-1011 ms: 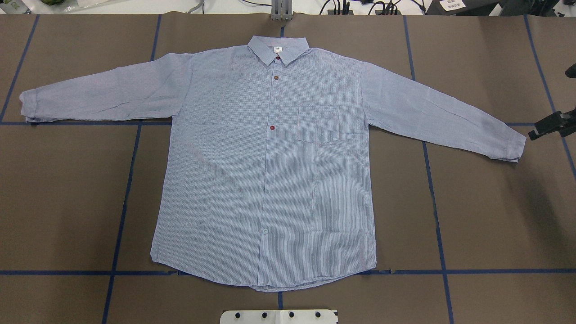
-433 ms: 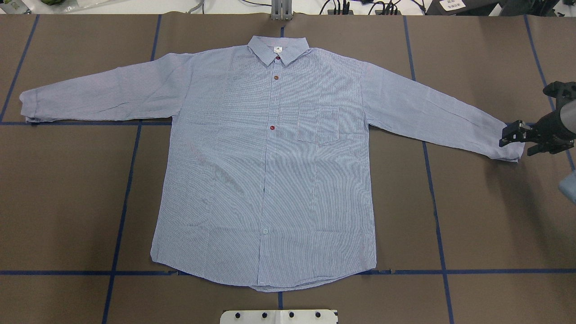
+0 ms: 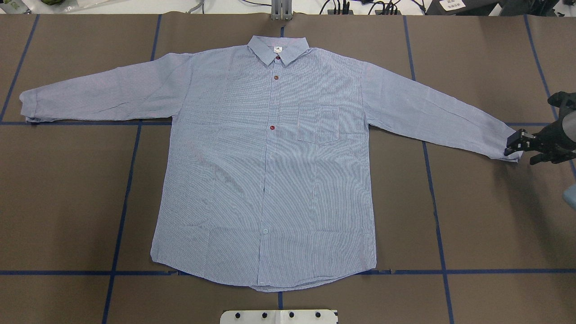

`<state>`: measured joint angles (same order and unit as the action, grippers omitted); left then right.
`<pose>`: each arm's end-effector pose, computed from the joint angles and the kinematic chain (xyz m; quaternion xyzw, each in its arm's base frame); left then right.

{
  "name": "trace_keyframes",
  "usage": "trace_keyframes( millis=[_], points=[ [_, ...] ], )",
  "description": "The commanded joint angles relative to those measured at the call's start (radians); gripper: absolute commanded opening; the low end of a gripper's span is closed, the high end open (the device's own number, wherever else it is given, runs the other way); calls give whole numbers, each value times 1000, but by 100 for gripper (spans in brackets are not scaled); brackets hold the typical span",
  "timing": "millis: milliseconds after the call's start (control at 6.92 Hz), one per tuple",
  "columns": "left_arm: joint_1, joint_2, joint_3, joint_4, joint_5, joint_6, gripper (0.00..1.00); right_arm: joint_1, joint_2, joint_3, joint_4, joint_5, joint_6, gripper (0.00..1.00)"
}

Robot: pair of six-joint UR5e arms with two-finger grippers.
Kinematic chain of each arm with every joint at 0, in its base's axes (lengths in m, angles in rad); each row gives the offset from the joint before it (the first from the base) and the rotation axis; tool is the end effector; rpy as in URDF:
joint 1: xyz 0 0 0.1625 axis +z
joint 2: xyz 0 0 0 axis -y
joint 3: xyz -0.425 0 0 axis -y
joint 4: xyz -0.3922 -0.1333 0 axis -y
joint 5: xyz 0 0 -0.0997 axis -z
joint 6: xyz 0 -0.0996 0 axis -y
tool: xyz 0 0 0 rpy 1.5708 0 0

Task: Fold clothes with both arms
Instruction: 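Reach the right gripper to the cuff of the sleeve nearest it and grasp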

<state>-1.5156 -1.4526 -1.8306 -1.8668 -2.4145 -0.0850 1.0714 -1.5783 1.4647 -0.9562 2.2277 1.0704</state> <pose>-0.0336 -0.4591 0.5469 0.1696 0.4126 0.0756 0.8918 -0.1815 -0.4840 0.6532 -0.0549 -0.3869 0.1815 0.9024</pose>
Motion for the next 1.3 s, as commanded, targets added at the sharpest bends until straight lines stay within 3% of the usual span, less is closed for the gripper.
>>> trace_keyframes(
  millis=[0, 433, 722, 1155],
  points=[
    [0, 0, -4, 0, 0, 1, 100, -1, -2, 0, 1, 0, 52, 0],
    [0, 0, -1, 0, 2, 2, 100, -1, 36, 6, -6, 42, 54, 0],
    [0, 0, -6, 0, 2, 1, 100, 76, 73, 90, -24, 168, 60, 0],
    [0, 0, -9, 0, 2, 2, 100, -32, 370, 99, -209, 147, 185, 0]
  ],
)
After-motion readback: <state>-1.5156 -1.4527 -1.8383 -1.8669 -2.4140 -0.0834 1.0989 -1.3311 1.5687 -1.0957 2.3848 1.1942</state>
